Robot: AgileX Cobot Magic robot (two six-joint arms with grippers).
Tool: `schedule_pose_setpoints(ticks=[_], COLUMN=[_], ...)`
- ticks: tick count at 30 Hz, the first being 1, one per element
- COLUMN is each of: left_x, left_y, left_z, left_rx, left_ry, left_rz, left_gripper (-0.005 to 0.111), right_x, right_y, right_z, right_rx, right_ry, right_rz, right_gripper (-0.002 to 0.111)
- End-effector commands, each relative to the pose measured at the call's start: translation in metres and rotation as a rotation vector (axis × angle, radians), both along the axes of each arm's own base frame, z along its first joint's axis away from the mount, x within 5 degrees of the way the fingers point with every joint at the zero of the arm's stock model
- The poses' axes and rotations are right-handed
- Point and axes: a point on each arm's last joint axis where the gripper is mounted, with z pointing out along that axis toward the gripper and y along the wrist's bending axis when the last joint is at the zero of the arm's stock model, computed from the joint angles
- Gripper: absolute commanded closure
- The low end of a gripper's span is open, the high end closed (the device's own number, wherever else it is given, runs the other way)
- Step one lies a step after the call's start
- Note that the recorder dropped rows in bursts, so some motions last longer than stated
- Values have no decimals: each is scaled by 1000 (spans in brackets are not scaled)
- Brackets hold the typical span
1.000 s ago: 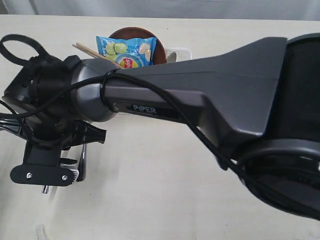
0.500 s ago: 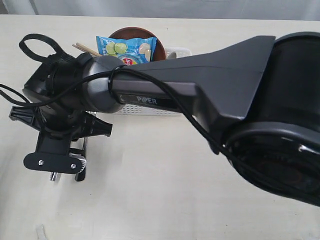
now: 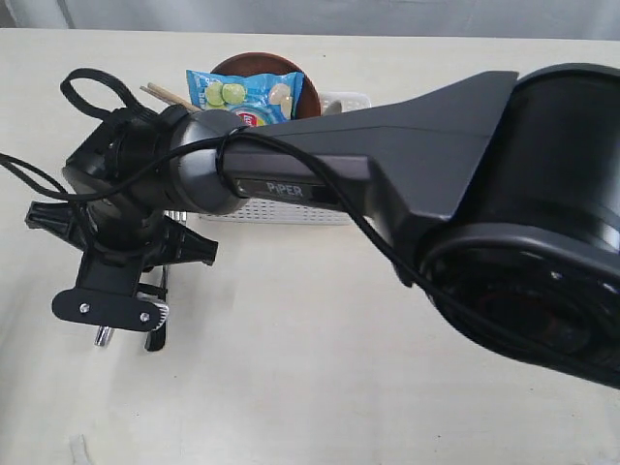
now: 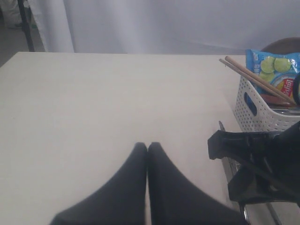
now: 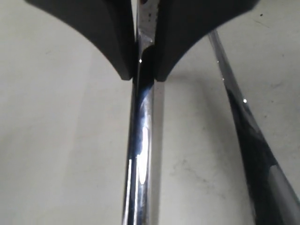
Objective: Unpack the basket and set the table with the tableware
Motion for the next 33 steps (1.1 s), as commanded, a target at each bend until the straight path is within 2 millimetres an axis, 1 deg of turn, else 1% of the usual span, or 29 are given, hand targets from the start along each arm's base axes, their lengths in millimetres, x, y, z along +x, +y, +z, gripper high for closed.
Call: schedule_pose_setpoints(ticks=[1,5,7,10,13,15,19,21,23,25,27,30,31,32,33], left_x=[0,0,0,0,0,0,0,0,0,0,0,0,0,0,0], left_y=[0,0,0,0,0,0,0,0,0,0,0,0,0,0,0], left_z=[0,0,0,0,0,0,0,0,0,0,0,0,0,0,0], left_rx=[11,11,11,11,11,11,11,11,11,11,11,11,11,11,11], left_ry=[-10,-10,-10,-10,-10,-10,-10,-10,-10,-10,-10,-10,-10,-10,-10], left_rz=[2,2,2,2,2,2,2,2,2,2,2,2,2,2,2], left_gripper=[107,107,107,107,107,107,107,107,107,107,107,107,107,107,107], right_x=[8,9,9,9,6,4,-2,-4,-5,-8,-9,-7,-4,-1,0], right_y=[-4,-4,-4,-4,-3,-2,0,-1,-4,-9,-14,-20,-21,-21,-20], right_z=[0,0,0,0,4,10,28,41,52,60,63,62,59,58,57], right_rx=[11,20,21,20,28,44,94,130,156,154,138,128,142,170,215], right_ry=[8,25,27,26,23,26,50,68,107,162,210,245,265,295,335], right_rz=[-25,-39,-41,-37,-33,-40,-70,-118,-203,-308,-425,-589,-655,-730,-822], right_gripper=[101,77,72,71,71,71,71,71,71,74,82,99,104,109,109])
